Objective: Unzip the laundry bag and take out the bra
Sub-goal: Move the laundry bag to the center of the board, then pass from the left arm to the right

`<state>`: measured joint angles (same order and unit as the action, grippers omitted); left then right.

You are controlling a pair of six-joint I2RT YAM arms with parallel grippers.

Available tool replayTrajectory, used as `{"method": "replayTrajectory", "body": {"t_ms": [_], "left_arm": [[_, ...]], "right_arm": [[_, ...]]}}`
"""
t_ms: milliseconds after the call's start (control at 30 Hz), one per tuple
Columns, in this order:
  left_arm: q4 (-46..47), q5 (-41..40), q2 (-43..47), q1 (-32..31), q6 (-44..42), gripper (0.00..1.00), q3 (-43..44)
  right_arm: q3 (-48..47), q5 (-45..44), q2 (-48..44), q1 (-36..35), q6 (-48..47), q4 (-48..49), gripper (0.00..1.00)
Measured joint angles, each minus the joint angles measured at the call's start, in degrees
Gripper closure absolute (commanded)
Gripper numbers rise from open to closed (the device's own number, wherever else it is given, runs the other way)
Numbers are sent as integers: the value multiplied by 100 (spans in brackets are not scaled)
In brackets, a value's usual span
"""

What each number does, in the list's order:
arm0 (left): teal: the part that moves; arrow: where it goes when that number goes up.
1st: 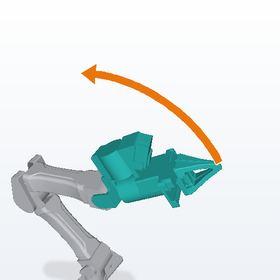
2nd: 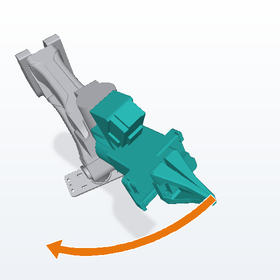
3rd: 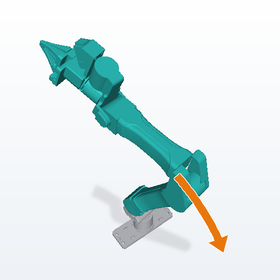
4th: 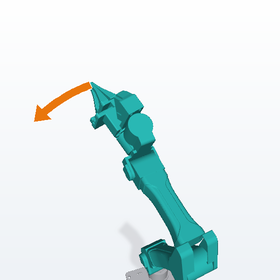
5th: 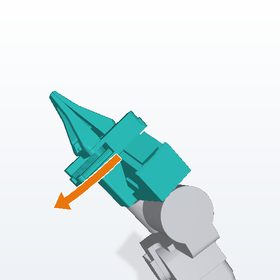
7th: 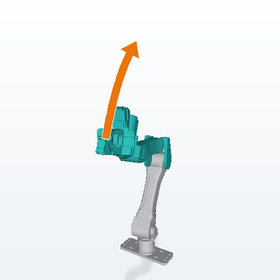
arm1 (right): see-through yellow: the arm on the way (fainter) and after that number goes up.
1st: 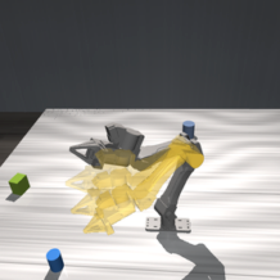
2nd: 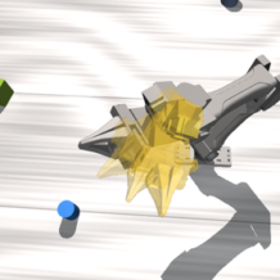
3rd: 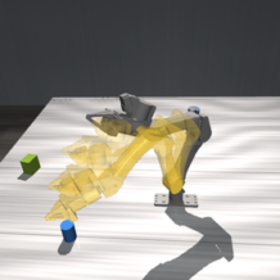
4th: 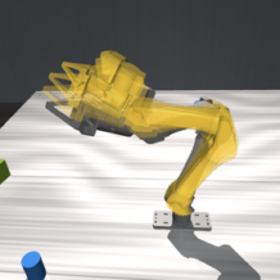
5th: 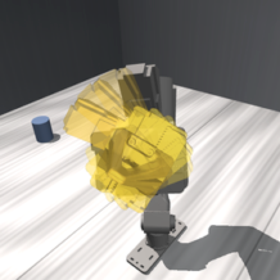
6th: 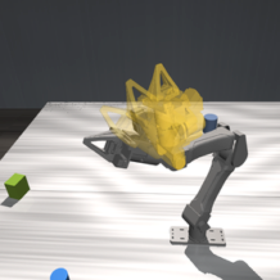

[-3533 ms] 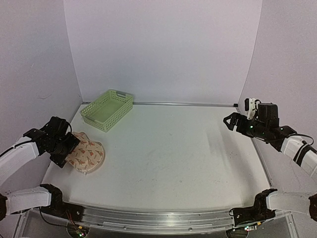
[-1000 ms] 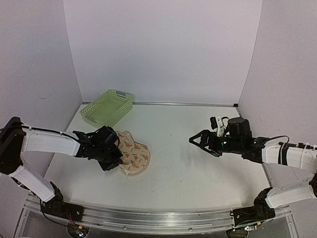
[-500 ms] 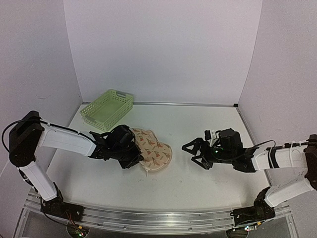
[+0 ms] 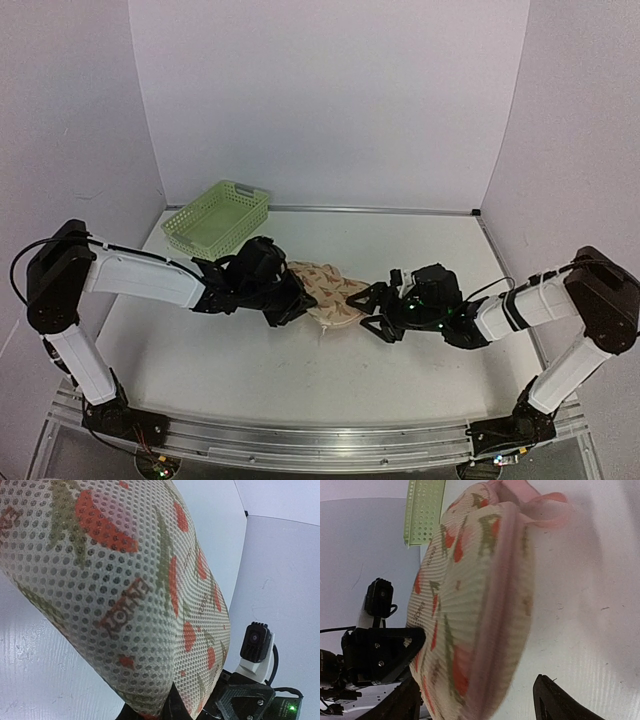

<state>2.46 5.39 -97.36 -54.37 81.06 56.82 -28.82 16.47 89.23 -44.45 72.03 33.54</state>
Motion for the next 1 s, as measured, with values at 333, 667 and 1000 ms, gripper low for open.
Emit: {"method": "replayTrajectory", "body": {"t_ms": [333,667,1000], "left_arm": [[61,61,-120,-28,-2,100,28],[61,61,-140,-7,-4,100,28],[138,96,-140,-9,-46,51,28]], "right_arm": [[-304,-4,286,-87,142,365,42],[-317,-85,385,-87,251,350,100],[-317,-105,411,-83,278,286,100]]}}
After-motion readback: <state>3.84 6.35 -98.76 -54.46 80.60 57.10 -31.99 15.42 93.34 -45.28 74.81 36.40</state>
